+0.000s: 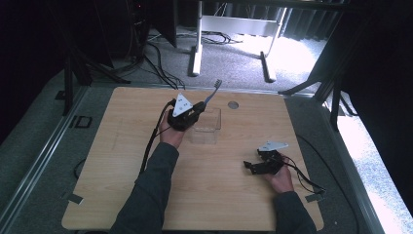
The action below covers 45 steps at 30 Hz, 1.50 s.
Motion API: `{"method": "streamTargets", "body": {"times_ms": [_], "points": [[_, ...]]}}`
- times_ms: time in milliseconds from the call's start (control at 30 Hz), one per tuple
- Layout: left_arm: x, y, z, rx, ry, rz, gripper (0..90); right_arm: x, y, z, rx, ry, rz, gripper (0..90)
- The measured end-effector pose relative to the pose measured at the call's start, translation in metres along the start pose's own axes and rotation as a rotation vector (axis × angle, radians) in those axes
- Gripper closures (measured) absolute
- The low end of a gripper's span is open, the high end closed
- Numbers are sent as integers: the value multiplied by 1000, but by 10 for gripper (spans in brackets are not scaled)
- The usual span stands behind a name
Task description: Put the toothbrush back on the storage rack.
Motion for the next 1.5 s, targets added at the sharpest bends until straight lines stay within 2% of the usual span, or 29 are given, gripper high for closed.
{"method": "streamTargets", "body": {"times_ms": [933,1100,1233,1433,1500], "points": [[-16,-3,-17,31,-25,1,841,0,0,0,-1,0,1,152],[-16,-2,-21,25,-46,-3,848,0,0,0,-1,0,1,152],[-13,-2,-21,23,-42,0,837,0,0,0,-1,0,1,152],[4,-11,-17,37,-25,39,785,0,0,0,-1,0,1,152],[13,-16,-15,32,-23,69,784,0,0,0,-1,0,1,153]]}}
Point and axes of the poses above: each handheld gripper's, and its own axes: x roughly backward along the jaws, z roughly out of its top, y roughly to its right, the point moved 8 cm from there along -x, roughly forward along the jaws, and after that the axes turned 2 degrees about -x, right-handed, at the moved point
